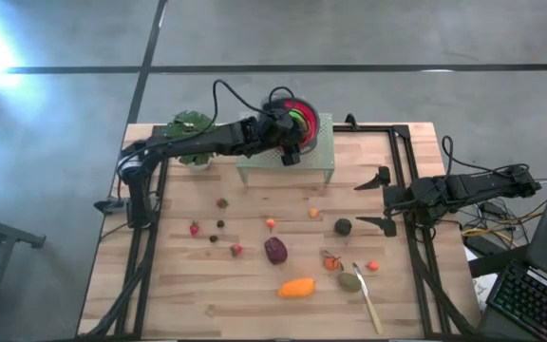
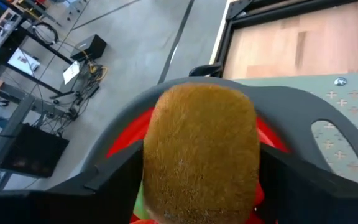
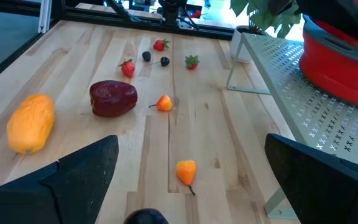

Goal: Pick & Place Fruit
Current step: Put the kiwi into the red strainer bowl on the shelf, then put the malay apple into the red strainer bowl on the shelf

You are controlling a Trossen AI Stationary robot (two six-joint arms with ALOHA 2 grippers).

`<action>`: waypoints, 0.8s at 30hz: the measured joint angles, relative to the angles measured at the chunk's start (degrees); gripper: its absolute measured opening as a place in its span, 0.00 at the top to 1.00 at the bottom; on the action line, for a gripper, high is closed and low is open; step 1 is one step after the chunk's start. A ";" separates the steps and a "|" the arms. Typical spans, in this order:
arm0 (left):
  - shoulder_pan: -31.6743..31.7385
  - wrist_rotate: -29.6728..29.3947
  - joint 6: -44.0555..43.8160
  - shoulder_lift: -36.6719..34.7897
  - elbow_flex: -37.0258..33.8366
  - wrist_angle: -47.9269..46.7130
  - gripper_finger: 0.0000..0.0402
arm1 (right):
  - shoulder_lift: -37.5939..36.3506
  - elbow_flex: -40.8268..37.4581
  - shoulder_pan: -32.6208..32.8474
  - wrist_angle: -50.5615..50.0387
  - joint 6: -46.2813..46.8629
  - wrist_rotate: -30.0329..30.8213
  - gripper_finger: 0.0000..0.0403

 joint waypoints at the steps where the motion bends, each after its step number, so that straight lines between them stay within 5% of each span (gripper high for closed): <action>1: 0.02 0.00 0.02 0.00 0.00 -0.20 0.22 | 0.00 0.00 0.00 0.00 0.00 0.01 0.01; 8: -0.51 -3.32 1.01 -0.41 0.00 -0.96 0.05 | 0.00 0.00 0.00 0.00 0.00 0.01 0.01; 18: -6.02 -16.59 4.15 -3.43 3.41 -4.77 0.04 | -0.02 0.00 0.02 0.00 0.00 0.00 0.01; 21: -8.69 -13.30 0.92 -6.45 2.74 -7.04 0.04 | -0.04 0.00 0.02 0.00 0.00 -0.01 0.01; 24: -10.71 -2.45 -3.15 -10.69 0.42 -7.80 0.04 | -0.04 0.00 0.02 0.00 0.00 0.01 0.01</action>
